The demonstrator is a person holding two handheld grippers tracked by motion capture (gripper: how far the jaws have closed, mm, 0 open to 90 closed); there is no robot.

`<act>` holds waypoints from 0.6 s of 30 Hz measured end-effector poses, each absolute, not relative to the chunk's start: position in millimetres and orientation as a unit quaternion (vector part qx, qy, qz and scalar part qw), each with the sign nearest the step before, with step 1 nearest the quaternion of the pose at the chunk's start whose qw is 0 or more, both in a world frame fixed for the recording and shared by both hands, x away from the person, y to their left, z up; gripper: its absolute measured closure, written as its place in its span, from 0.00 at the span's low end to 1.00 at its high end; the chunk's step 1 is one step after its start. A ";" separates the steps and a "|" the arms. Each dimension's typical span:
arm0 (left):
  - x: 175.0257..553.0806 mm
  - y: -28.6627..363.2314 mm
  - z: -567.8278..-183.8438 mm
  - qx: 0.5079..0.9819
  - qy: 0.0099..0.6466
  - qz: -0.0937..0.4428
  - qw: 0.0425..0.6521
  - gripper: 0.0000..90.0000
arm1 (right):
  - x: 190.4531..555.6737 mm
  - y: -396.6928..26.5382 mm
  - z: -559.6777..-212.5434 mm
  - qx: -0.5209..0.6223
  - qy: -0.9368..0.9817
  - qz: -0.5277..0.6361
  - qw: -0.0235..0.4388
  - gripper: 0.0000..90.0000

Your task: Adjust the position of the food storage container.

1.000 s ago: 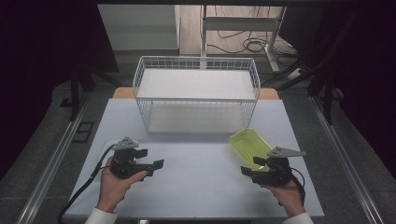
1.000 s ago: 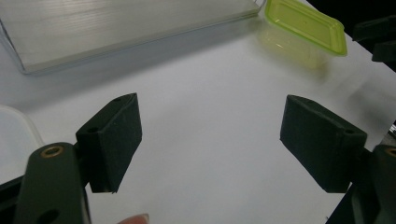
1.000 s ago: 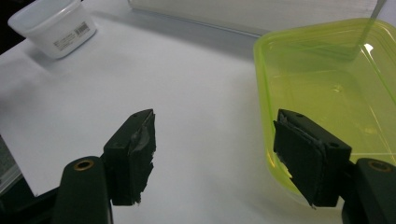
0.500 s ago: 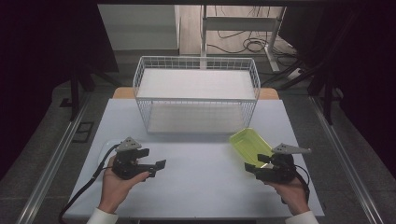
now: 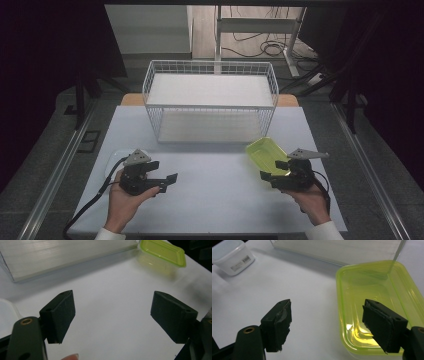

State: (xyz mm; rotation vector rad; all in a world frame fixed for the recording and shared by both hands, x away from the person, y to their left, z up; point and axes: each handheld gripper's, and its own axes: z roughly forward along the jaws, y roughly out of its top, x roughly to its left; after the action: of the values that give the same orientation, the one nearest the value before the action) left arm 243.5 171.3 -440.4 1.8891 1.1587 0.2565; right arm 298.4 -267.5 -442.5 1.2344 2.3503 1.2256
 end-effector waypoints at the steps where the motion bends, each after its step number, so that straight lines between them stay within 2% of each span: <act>1: 243.9 171.1 -440.7 0.760 0.468 0.105 0.439 0.21 | 299.0 -268.0 -442.4 0.421 0.800 0.414 0.108 0.26; 6: 247.4 168.6 -441.5 0.754 0.469 0.088 0.452 0.22 | 307.0 -272.9 -439.5 0.435 0.796 0.406 0.110 0.28; 9: 248.5 169.1 -443.5 0.760 0.472 0.101 0.435 0.22 | 313.0 -274.3 -437.9 0.439 0.794 0.403 0.117 0.28; 14: 253.0 170.8 -441.8 0.754 0.471 0.084 0.449 0.22 | 319.9 -279.0 -438.7 0.452 0.792 0.392 0.121 0.32; 18: 256.6 175.6 -440.3 0.753 0.475 0.090 0.446 0.22 | 327.1 -280.8 -438.1 0.468 0.794 0.370 0.115 0.33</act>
State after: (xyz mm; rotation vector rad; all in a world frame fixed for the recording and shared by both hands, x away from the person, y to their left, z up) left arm 256.6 175.6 -440.3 1.8663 1.1768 0.2231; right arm 327.1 -280.8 -438.1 1.3714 2.3278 1.0831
